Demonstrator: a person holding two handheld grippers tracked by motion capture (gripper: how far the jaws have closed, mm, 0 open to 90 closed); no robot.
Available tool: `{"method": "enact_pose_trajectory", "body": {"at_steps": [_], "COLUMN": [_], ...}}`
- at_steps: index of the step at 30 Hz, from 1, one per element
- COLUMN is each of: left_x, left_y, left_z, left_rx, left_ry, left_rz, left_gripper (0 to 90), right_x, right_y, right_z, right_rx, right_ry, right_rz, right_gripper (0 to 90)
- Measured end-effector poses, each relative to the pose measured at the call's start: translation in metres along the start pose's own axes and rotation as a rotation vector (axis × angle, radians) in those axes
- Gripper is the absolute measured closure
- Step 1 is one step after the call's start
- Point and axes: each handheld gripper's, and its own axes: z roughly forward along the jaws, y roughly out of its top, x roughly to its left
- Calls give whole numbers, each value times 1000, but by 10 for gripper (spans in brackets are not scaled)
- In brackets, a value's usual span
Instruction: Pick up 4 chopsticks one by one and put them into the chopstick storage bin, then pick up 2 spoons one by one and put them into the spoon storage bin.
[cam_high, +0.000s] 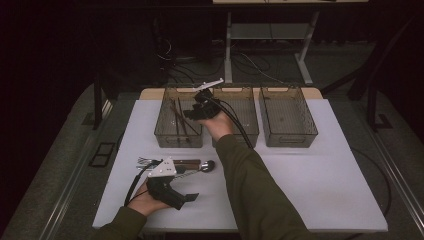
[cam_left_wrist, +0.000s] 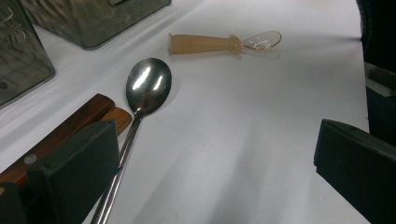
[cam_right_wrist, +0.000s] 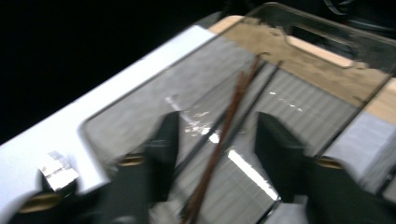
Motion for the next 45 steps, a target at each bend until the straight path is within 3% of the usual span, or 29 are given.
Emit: {"method": "enact_pose_trajectory", "body": {"at_steps": [3, 6, 10, 16, 24, 29, 37, 45], "left_x": [0, 0, 0, 0, -1, 0, -1, 0], "left_y": [0, 0, 0, 0, -1, -1, 0, -2], "left_z": [0, 0, 1, 1, 2, 2, 0, -1], "left_rx": [2, 2, 5, 8, 8, 8, 8, 11], "left_ry": [0, 3, 5, 11, 11, 9, 11, 14], "left_rz": [0, 5, 2, 1, -1, -1, 3, 1], "left_gripper": [0, 0, 0, 0, 0, 0, 0, 0], "right_x": [6, 10, 12, 13, 12, 9, 4, 3], "right_y": [-6, -15, -26, -40, -49, -49, -49, -50], "right_z": [-7, -14, -26, -36, -34, -29, -29, -55], "right_rx": [26, 44, 50, 80, 107, 102, 86, 46], "right_ry": [52, 79, 103, 110, 105, 82, 89, 143], "right_rz": [-48, -86, -109, -131, -135, -120, -97, -99], "right_gripper": [796, 884, 895, 895, 895, 895, 894, 613]}}
